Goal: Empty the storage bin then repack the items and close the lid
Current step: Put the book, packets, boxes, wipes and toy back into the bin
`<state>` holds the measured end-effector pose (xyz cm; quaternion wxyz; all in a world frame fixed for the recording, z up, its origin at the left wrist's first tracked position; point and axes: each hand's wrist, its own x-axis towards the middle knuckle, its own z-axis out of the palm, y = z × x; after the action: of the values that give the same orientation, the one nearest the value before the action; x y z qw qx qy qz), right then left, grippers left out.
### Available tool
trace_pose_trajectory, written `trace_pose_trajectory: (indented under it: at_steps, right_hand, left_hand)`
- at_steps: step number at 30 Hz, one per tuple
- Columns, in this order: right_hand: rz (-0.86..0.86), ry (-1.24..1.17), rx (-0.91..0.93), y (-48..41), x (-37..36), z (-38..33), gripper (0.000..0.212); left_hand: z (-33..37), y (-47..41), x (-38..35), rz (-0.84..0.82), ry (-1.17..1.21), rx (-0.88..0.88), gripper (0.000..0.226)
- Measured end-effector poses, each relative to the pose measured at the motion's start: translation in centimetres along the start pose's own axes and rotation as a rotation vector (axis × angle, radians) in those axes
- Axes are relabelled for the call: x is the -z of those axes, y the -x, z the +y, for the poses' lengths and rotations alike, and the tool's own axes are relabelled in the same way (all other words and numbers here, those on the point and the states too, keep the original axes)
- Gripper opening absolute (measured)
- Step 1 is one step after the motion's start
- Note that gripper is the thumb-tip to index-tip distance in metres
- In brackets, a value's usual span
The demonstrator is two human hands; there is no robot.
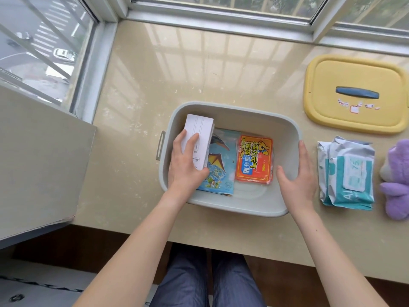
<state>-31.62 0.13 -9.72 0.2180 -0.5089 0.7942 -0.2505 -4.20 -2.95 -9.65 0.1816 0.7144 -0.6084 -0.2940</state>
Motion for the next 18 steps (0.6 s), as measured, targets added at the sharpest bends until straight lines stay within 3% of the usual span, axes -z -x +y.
trace_pose_trajectory:
  at_steps: [5, 12, 18]
  right_hand:
    - [0.006, 0.004, -0.003, -0.1, 0.0, -0.1, 0.078]
    - [0.009, -0.017, 0.016, -0.2, -0.2, 0.3, 0.077]
    - [0.018, -0.015, 0.021, -0.2, -0.3, 0.6, 0.076]
  left_hand:
    - [0.5, 0.2, -0.2, 0.004, -0.107, -0.066, 0.093]
    - [0.9, -0.3, -0.4, 0.16, -0.134, -0.211, 0.07]
    - [1.6, -0.9, -1.4, 0.096, -0.136, -0.043, 0.081]
